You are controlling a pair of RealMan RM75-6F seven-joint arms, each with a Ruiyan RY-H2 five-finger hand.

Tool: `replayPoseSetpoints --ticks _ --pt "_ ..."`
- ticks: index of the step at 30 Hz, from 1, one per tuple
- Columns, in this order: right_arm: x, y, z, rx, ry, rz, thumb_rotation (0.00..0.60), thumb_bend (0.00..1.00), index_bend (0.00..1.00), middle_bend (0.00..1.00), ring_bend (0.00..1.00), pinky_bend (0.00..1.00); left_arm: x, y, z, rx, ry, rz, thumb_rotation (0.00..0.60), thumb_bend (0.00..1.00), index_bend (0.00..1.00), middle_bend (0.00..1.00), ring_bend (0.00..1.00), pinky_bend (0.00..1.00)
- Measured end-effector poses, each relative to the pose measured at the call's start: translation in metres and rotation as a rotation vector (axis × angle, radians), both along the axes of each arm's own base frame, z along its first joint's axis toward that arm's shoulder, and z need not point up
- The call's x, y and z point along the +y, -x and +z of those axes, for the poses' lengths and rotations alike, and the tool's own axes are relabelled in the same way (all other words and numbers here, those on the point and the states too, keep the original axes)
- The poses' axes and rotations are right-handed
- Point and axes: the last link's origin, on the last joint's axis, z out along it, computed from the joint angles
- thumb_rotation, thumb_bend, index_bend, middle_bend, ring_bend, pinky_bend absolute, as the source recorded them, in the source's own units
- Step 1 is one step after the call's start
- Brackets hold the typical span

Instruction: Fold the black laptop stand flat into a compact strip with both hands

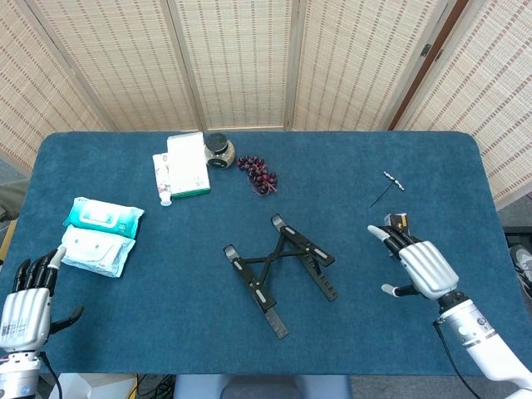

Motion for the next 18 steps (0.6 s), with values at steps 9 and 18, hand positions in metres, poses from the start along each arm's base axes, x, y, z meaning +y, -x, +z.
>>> replayPoseSetpoints --ticks 9,18 --pt "-0.006 -0.007 -0.016 0.027 -0.188 0.022 0.6 0.03 0.06 0.23 0.2 0.39 -0.001 -0.002 0.0 0.0 -0.003 -0.002 0.6 0.15 0.03 0.09 0.09 0.0" --pt "-0.008 -0.013 -0.038 0.077 -0.321 0.055 0.6 0.03 0.06 0.23 0.2 0.39 -0.003 0.0 0.001 0.002 -0.006 0.007 0.6 0.15 0.03 0.09 0.09 0.0"
